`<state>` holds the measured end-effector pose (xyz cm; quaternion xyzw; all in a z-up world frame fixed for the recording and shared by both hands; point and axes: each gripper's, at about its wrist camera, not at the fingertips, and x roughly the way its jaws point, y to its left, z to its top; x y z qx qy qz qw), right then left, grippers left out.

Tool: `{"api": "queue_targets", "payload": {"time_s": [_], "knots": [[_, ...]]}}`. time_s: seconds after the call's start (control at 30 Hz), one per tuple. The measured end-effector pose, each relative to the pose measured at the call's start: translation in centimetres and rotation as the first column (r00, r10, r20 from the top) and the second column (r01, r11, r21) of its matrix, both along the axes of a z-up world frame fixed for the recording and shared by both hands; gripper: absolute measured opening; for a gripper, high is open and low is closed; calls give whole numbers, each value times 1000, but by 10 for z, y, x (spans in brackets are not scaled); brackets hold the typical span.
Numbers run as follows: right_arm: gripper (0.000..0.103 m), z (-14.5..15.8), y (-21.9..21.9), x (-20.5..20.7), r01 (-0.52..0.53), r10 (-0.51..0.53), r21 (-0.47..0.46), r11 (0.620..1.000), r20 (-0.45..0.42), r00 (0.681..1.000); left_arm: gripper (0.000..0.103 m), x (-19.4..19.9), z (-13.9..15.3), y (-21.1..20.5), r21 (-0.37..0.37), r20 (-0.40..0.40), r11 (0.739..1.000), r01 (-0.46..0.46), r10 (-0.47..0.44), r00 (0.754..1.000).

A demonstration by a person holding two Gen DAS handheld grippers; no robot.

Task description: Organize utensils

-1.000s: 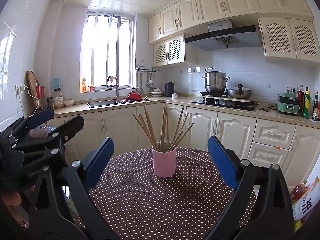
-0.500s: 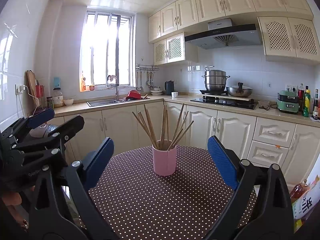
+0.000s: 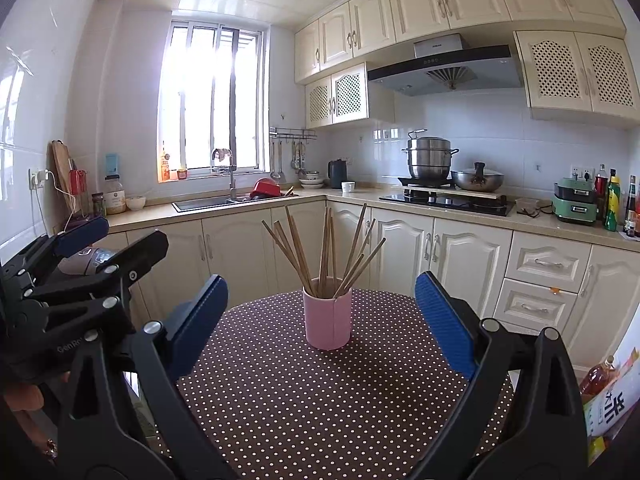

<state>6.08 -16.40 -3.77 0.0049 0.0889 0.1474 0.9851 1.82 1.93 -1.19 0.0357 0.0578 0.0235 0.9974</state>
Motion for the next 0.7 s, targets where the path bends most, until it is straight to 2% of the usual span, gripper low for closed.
{"api": "queue_targets", "payload": {"time_s": [0.7], "knots": [[93, -4, 2, 4, 4, -4, 7, 1000, -17, 1000, 86, 5, -4, -3, 3, -12, 1000, 0, 0, 1000]]}}
